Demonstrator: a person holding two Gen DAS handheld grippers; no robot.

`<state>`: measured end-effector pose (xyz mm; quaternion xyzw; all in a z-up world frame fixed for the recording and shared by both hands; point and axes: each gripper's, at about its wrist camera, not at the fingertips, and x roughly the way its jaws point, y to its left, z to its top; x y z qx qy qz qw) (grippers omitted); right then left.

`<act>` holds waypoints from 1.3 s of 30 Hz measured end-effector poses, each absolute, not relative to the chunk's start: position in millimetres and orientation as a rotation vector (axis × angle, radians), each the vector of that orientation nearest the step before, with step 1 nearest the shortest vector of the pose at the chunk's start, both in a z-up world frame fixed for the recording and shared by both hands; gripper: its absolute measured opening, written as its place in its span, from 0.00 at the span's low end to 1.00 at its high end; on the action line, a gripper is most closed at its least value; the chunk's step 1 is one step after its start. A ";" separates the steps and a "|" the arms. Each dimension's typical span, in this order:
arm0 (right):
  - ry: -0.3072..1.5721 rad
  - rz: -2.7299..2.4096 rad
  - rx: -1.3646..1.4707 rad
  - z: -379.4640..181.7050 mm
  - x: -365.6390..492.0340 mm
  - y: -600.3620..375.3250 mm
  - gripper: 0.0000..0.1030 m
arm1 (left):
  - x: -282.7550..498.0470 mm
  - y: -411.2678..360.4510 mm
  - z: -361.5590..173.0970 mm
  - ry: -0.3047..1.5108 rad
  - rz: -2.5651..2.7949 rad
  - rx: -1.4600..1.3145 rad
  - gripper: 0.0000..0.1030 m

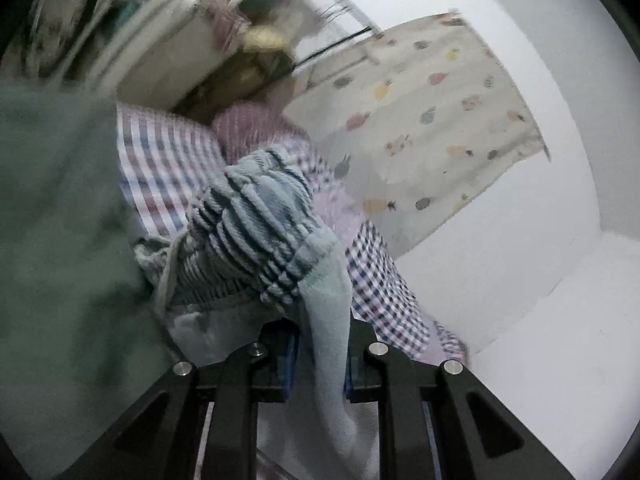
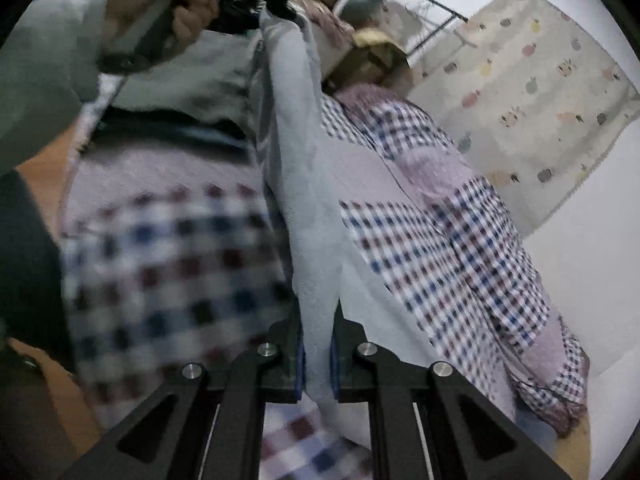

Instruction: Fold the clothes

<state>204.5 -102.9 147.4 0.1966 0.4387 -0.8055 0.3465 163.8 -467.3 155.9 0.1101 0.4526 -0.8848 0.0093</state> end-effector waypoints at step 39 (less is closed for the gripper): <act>-0.629 -2.616 1.019 121.7 62.7 395.5 0.75 | 221.3 -234.1 186.1 0.699 -2.978 0.874 0.85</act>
